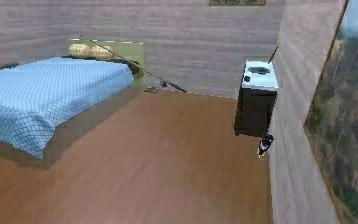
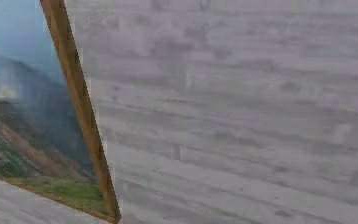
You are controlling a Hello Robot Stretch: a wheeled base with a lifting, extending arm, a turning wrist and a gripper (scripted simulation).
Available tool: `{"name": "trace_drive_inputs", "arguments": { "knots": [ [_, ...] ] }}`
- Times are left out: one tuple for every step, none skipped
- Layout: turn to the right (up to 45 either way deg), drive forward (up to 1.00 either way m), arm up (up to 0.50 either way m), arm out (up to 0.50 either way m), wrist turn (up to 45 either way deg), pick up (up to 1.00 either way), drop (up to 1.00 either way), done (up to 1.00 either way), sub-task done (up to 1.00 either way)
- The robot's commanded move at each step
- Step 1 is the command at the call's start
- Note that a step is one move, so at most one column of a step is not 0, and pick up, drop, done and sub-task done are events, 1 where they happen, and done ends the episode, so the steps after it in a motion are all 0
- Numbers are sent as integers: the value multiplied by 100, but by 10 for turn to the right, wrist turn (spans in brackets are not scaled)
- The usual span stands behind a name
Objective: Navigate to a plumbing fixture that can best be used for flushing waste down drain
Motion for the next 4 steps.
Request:
{"name": "trace_drive_inputs", "arguments": {
  "knots": [
    [0,35,0,0,0,0,0,0,0],
    [-360,0,0,0,0,0,0,0,0],
    [0,85,0,0,0,0,0,0,0],
    [-450,0,0,0,0,0,0,0,0]
  ]
}}
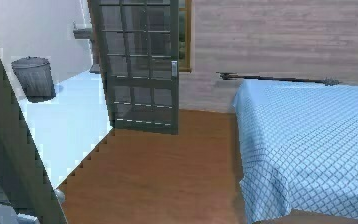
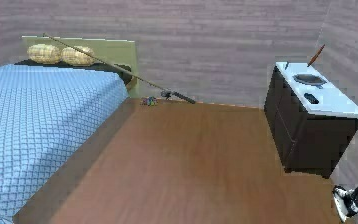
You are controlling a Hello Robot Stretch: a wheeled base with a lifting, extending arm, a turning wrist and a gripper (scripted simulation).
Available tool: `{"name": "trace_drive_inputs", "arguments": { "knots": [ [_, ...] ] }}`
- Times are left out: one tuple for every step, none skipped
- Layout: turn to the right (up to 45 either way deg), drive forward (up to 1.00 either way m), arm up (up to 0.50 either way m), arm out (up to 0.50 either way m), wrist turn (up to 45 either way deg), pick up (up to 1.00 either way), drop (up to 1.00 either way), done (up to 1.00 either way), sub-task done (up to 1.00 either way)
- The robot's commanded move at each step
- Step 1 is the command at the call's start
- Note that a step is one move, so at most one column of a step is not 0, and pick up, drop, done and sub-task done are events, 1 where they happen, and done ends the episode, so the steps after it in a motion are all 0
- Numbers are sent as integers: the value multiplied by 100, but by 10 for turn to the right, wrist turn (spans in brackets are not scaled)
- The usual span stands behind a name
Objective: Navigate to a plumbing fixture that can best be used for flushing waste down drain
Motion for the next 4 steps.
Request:
{"name": "trace_drive_inputs", "arguments": {
  "knots": [
    [0,65,0,0,0,0,0,0,0],
    [-360,0,0,0,0,0,0,0,0],
    [0,30,0,0,0,0,0,0,0],
    [-360,0,0,0,0,0,0,0,0]
  ]
}}
